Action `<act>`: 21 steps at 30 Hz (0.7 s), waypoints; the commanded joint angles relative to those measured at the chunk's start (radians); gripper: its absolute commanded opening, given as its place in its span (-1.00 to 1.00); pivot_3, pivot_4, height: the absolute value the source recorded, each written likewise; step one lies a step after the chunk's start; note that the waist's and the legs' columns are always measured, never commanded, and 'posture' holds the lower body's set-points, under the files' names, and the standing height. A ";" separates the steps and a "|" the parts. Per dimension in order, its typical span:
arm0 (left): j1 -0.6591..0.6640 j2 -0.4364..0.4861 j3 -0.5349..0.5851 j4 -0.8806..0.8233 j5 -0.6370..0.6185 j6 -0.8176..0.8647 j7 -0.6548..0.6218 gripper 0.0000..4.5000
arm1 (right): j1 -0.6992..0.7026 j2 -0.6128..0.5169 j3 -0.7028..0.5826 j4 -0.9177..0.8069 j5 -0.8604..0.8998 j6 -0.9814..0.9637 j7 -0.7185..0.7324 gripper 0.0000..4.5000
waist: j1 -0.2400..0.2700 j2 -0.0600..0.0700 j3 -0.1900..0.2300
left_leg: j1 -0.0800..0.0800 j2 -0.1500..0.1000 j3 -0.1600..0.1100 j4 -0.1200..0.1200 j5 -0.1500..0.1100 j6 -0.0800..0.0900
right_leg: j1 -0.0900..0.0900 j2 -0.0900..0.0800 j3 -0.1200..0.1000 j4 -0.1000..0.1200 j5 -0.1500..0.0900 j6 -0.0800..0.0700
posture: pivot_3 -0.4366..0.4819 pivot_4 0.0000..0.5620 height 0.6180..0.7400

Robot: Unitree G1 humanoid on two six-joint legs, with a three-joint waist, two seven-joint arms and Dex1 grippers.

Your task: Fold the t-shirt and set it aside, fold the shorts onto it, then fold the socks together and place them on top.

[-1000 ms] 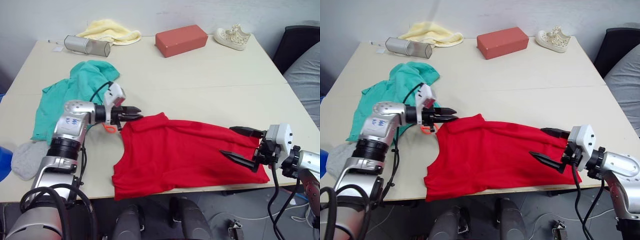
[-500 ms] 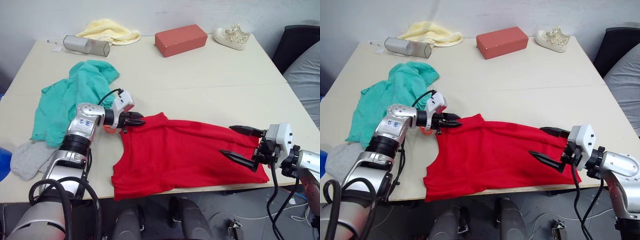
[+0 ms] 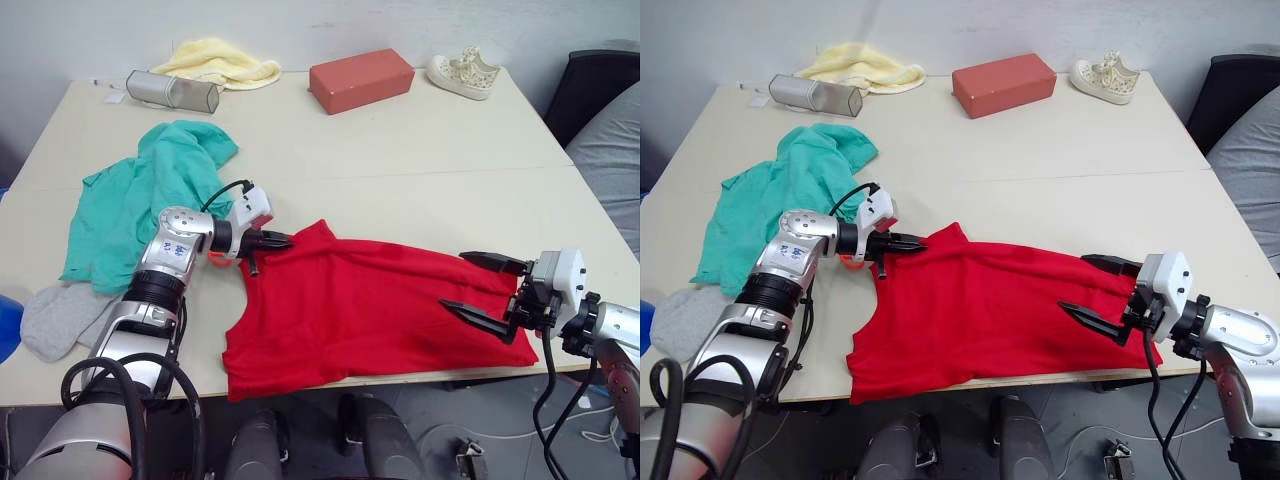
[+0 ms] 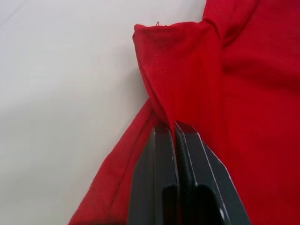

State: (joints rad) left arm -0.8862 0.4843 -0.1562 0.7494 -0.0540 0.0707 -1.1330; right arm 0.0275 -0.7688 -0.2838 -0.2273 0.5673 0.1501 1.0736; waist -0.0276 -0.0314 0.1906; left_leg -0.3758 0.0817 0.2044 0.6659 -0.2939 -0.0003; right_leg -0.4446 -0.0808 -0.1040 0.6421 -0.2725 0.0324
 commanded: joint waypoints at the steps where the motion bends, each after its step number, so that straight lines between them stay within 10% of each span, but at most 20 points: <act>1: 0.009 0.020 0.042 -0.077 -0.038 -0.098 -0.034 -0.99 | 0.009 0.008 -0.029 -0.001 0.000 -0.028 0.003 1.00 | 0.000 0.000 0.000 | 0.000 0.000 0.000 0.000 0.000 0.000 | 0.000 0.000 0.000 0.000 0.000 0.000 | -0.05 -0.47 1.00; 21: 0.333 0.126 0.046 -0.392 -0.070 -0.433 -0.117 -0.99 | 0.064 -0.006 -0.043 0.050 -0.029 -0.068 0.023 1.00 | 0.001 0.000 0.000 | 0.001 0.002 -0.001 -0.001 0.001 0.005 | 0.001 -0.002 0.000 0.000 0.000 -0.001 | -0.05 -0.47 1.00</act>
State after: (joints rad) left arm -0.5569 0.5979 -0.1131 0.3991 -0.1164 -0.3484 -1.2564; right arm 0.0876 -0.7641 -0.2874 -0.1825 0.5409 0.1053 1.0902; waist -0.0264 -0.0311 0.1904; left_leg -0.3752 0.0834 0.2032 0.6648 -0.2930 0.0043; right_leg -0.4440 -0.0827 -0.1041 0.6426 -0.2724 0.0309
